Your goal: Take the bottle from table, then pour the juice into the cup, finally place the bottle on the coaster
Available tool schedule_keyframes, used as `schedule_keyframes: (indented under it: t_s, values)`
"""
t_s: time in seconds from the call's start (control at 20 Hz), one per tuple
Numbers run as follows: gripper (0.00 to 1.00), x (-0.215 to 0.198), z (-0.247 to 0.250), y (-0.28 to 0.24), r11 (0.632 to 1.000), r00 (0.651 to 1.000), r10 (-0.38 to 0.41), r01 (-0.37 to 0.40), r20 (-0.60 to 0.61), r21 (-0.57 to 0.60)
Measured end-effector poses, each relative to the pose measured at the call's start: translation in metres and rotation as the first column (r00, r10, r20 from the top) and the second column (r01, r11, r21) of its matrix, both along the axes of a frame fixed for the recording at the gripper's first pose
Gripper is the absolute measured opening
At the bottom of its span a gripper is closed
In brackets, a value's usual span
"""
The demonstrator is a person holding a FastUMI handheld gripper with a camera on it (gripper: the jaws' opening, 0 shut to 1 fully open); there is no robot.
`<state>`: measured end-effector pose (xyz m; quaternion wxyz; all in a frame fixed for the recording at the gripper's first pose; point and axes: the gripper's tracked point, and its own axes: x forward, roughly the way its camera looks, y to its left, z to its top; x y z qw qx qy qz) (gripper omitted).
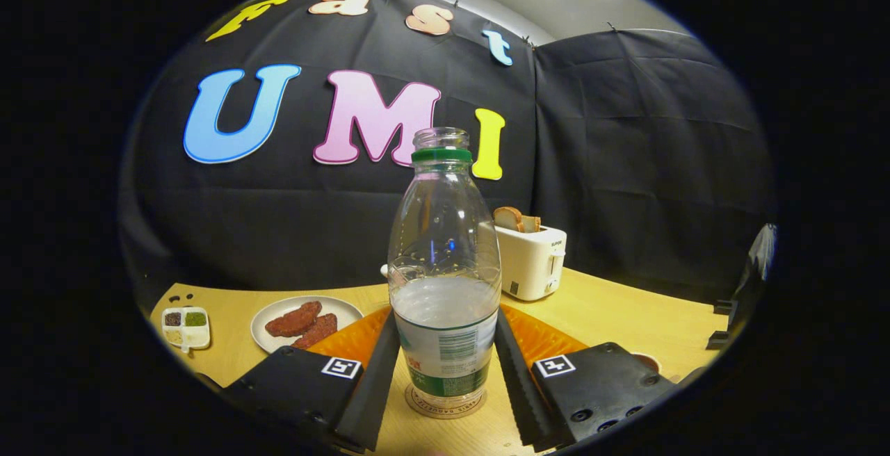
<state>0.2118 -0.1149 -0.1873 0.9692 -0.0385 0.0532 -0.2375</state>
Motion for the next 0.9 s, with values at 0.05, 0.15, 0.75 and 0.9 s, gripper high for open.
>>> schedule_keyframes:
  t_s: [0.05, 0.15, 0.75, 0.9]
  values:
    - [0.75, 0.003, -0.007, 0.001, 1.0, 1.0, 0.003, -0.003, -0.006, -0.004]
    - [0.75, 0.007, -0.018, -0.002, 1.0, 1.0, -0.004, 0.004, -0.011, -0.006]
    - [0.76, 0.017, -0.049, -0.021, 0.998, 0.999, -0.053, 0.053, -0.006, 0.024]
    - [0.76, 0.017, -0.054, -0.021, 0.998, 0.999, -0.047, 0.047, -0.017, 0.033]
